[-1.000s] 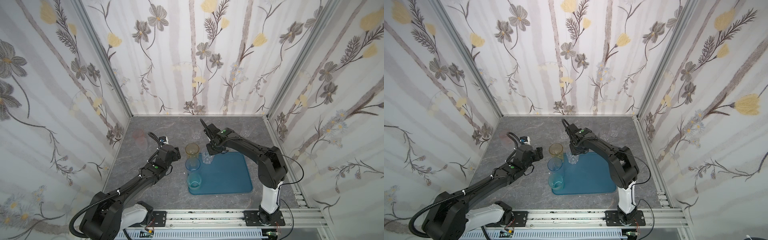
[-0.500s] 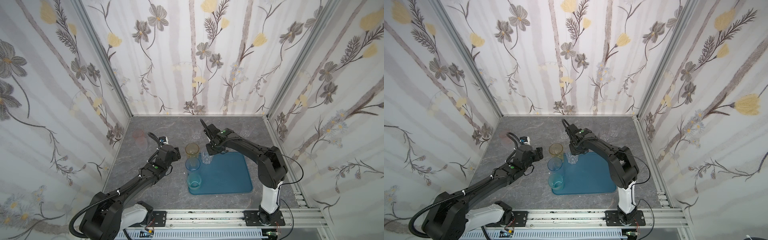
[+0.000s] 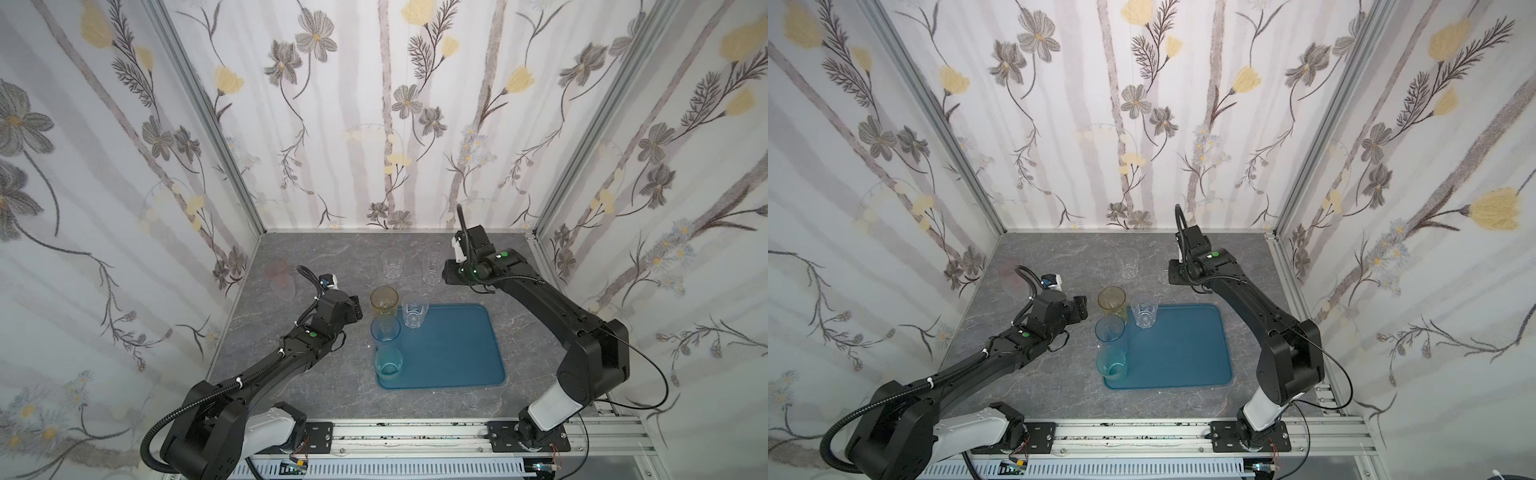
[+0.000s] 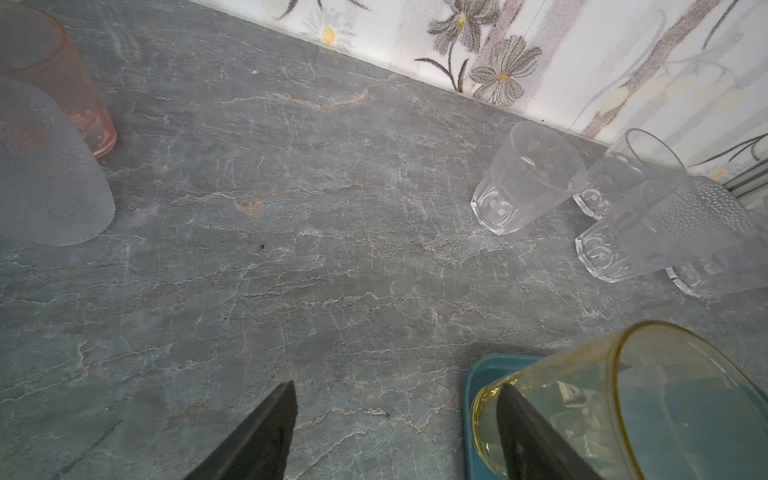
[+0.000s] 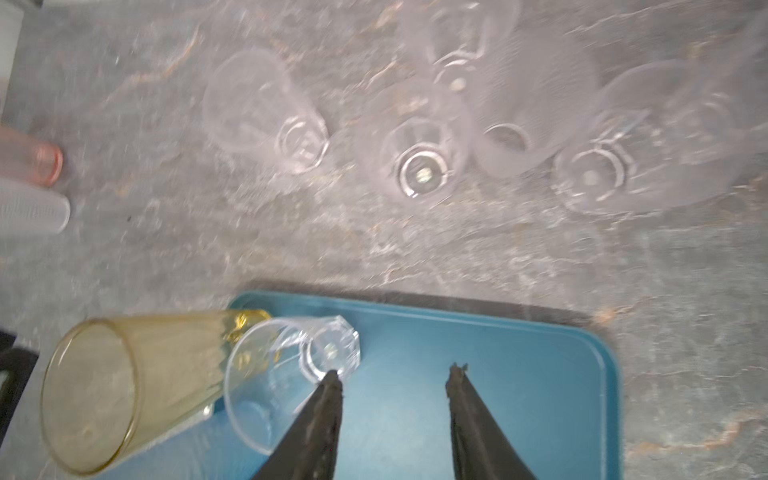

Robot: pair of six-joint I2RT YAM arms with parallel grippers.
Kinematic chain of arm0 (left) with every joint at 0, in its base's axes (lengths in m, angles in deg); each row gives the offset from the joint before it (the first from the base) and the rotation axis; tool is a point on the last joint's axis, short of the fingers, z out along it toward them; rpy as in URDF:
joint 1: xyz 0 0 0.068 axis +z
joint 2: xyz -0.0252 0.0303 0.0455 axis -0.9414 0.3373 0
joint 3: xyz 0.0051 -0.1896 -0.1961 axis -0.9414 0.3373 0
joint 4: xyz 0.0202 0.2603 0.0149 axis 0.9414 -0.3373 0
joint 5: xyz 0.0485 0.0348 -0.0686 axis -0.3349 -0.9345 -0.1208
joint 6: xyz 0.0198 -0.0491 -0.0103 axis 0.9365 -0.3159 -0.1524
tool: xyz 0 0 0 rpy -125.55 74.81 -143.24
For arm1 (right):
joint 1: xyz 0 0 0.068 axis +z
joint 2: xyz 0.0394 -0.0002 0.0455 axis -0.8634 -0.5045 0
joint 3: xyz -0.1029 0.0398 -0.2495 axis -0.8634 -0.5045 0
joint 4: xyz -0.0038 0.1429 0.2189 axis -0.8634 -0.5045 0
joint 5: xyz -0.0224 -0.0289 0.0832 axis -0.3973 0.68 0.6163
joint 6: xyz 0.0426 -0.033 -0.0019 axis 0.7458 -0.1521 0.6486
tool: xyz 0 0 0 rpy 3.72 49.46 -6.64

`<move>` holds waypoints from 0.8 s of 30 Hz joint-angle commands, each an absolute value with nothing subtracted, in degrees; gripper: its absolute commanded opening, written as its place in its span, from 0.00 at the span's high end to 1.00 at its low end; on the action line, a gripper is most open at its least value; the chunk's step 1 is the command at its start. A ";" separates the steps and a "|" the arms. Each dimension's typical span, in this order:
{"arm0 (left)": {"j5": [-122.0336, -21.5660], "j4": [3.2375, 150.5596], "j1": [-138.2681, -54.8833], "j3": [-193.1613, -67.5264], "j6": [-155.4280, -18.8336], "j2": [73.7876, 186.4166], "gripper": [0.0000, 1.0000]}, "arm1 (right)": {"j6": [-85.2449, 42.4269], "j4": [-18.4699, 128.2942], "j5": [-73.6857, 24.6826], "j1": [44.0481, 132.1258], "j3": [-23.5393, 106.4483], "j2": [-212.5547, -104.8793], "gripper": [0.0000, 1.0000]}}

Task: Place the glasses into the tray
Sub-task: 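Lower the clear glass onto the tray and open the right gripper, then move the right gripper back to the remaining clear glasses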

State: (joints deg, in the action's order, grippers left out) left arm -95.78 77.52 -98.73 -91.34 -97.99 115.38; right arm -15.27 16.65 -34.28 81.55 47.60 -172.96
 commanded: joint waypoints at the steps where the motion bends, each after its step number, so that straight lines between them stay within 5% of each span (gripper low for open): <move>1: -96.34 79.44 -98.76 -90.56 -99.60 114.41 0.22 | -10.37 24.65 -31.58 74.45 45.52 -171.39 0.56; 8: -95.29 79.62 -99.44 -88.69 -102.85 116.67 0.22 | -3.65 33.53 -27.73 63.18 42.37 -175.05 0.54; 24: -99.34 80.50 -100.08 -86.46 -100.10 115.80 0.17 | -2.71 36.47 -25.16 61.11 43.68 -187.19 0.55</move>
